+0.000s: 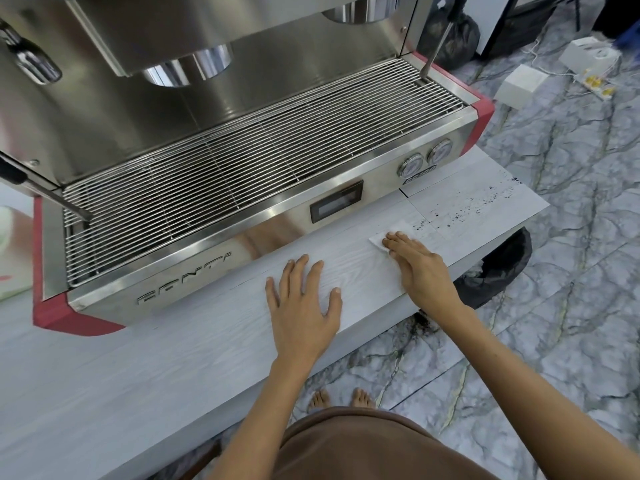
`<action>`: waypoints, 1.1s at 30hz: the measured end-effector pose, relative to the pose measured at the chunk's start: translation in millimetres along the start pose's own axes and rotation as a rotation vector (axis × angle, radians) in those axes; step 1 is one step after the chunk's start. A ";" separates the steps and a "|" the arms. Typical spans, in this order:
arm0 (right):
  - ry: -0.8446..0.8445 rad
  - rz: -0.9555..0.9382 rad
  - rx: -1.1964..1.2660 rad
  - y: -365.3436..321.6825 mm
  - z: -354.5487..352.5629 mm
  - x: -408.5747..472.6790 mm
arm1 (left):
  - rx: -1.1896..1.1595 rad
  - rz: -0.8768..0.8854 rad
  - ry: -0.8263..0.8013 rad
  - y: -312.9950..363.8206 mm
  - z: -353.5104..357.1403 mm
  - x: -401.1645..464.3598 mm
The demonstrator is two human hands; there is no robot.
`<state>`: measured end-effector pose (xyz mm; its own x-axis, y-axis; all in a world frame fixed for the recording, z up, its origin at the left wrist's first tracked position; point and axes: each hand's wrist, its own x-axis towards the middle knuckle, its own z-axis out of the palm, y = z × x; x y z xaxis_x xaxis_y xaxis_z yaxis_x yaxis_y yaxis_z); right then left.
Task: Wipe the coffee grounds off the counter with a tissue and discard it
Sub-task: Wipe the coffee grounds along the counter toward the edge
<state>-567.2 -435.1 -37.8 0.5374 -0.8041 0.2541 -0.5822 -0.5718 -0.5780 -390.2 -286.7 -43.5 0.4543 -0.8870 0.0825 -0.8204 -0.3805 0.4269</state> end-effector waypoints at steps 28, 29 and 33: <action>-0.014 0.089 -0.239 -19.5 28.0 12.7 | 0.003 -0.004 -0.005 0.8 -2.6 0.1; -0.008 0.105 -0.241 -17.4 26.1 12.0 | 0.003 -0.003 -0.004 0.8 -2.7 0.2; 0.029 0.122 -0.227 -8.2 19.5 6.6 | 0.014 0.000 -0.003 1.0 -2.6 0.3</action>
<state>-547.0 -432.5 -46.5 0.4394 -0.8716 0.2174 -0.7653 -0.4899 -0.4176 -389.9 -286.7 -40.6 0.4530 -0.8879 0.0798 -0.8254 -0.3839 0.4140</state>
